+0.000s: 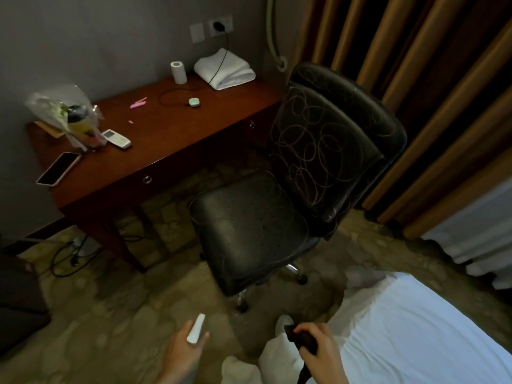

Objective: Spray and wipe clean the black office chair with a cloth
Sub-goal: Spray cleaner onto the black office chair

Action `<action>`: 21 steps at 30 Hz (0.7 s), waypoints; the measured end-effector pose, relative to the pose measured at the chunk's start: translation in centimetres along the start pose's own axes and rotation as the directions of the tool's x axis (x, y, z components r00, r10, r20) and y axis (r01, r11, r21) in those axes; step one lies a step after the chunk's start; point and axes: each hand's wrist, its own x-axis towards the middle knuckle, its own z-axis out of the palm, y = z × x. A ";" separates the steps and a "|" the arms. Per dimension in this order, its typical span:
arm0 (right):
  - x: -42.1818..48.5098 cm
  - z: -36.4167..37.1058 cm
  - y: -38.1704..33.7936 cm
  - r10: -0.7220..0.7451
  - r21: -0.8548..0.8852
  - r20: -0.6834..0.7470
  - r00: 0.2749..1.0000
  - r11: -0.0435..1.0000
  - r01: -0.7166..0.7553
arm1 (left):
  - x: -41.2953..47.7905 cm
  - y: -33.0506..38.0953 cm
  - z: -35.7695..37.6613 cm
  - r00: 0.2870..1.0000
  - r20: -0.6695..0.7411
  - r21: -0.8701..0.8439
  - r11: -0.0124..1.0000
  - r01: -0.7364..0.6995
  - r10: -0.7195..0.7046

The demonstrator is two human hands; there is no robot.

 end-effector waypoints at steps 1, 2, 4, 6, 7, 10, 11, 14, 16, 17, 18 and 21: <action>0.3 0.0 -0.3 -0.004 -0.013 0.017 1.000 1.000 0.005 | 0.2 0.0 -0.7 0.999 -0.030 -0.050 0.999 0.017 -0.019; 0.7 0.1 -0.5 -0.007 -0.026 0.033 0.999 1.000 0.008 | 0.6 0.0 -1.4 0.998 -0.062 -0.115 0.993 0.020 -0.027; 1.6 0.2 -1.0 -0.018 -0.051 0.068 0.998 0.998 0.021 | 1.4 0.5 -2.6 0.989 -0.146 -0.192 0.981 -0.022 -0.006; 2.9 0.1 -1.6 -0.028 -0.061 0.096 0.995 0.998 0.034 | 2.2 1.9 -3.5 0.973 -0.230 -0.262 0.962 -0.078 0.016; 3.7 0.0 -2.1 -0.036 -0.055 0.104 0.994 0.998 0.042 | 2.2 3.3 -3.8 0.966 -0.256 -0.296 0.950 -0.096 0.017; 6.4 -0.9 -3.8 -0.081 -0.049 0.143 0.986 0.995 0.089 | 2.6 7.7 -4.4 0.944 -0.299 -0.346 0.906 -0.245 0.141; 7.5 -1.3 -4.3 -0.101 -0.051 0.153 0.983 0.993 0.110 | 2.9 8.9 -4.5 0.921 -0.320 -0.308 0.895 -0.324 0.224; 11.3 -3.1 -5.9 -0.176 -0.046 0.154 0.972 0.982 0.185 | 4.7 12.1 -4.3 0.845 -0.410 -0.198 0.871 -0.449 0.343; 14.1 -4.5 -6.9 -0.219 -0.050 0.163 0.962 0.972 0.230 | 5.9 14.3 -3.9 0.810 -0.469 -0.188 0.857 -0.481 0.352; 15.6 -5.3 -7.4 -0.240 -0.058 0.168 0.956 0.966 0.253 | 6.4 15.4 -3.6 0.800 -0.498 -0.208 0.849 -0.485 0.335; 17.0 -5.9 -7.9 -0.258 -0.068 0.178 0.950 0.959 0.274 | 6.8 16.4 -3.3 0.794 -0.527 -0.234 0.845 -0.480 0.305; 21.4 -7.3 -8.6 -0.294 -0.100 0.224 0.929 0.942 0.322 | 8.5 17.4 -2.3 0.786 -0.584 -0.330 0.824 -0.460 0.205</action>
